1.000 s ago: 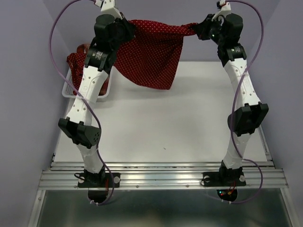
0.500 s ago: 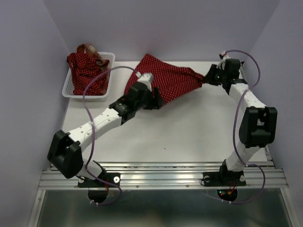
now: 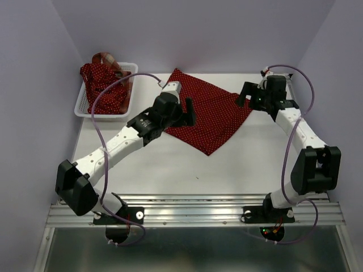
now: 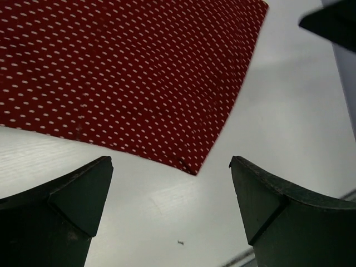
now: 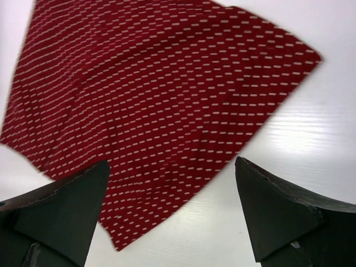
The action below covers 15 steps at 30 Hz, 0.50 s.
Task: Fold and stack the skirts
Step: Flatten the skirt out
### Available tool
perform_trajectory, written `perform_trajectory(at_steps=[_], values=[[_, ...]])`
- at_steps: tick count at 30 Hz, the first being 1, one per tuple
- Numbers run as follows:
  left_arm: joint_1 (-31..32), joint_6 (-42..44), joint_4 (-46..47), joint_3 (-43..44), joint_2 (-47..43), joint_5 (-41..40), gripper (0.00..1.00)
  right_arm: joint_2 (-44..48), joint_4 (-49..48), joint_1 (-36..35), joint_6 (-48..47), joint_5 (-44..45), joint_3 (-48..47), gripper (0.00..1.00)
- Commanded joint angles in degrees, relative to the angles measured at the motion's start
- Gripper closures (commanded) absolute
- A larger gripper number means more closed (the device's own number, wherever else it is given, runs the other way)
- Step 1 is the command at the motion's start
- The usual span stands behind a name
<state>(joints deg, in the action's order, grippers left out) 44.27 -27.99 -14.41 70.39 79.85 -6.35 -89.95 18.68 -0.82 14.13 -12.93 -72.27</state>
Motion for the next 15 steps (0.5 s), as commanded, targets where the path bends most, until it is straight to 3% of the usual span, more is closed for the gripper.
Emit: perform_trajectory(at_steps=[1, 7, 9, 15], values=[[-9.98, -2.24, -0.10, 1.16, 3.46, -4.11, 0.01, 3.02, 1.19, -7.25, 1.95, -0.15, 2.57, 0.00], [-18.60, -4.18, -2.98, 6.68, 12.95, -4.19, 0.01, -0.04, 3.21, -23.86, 6.43, 0.97, 5.82, 0.00], [-20.53, -4.70, -3.78, 7.66, 15.32, -5.17, 0.01, -0.31, 3.03, -28.16, 10.21, 6.76, 8.54, 0.00], [-24.14, -5.76, -2.02, 6.16, 19.89, -2.53, 0.01, 0.65, 9.18, -32.93, 15.66, 20.39, 11.18, 0.00]])
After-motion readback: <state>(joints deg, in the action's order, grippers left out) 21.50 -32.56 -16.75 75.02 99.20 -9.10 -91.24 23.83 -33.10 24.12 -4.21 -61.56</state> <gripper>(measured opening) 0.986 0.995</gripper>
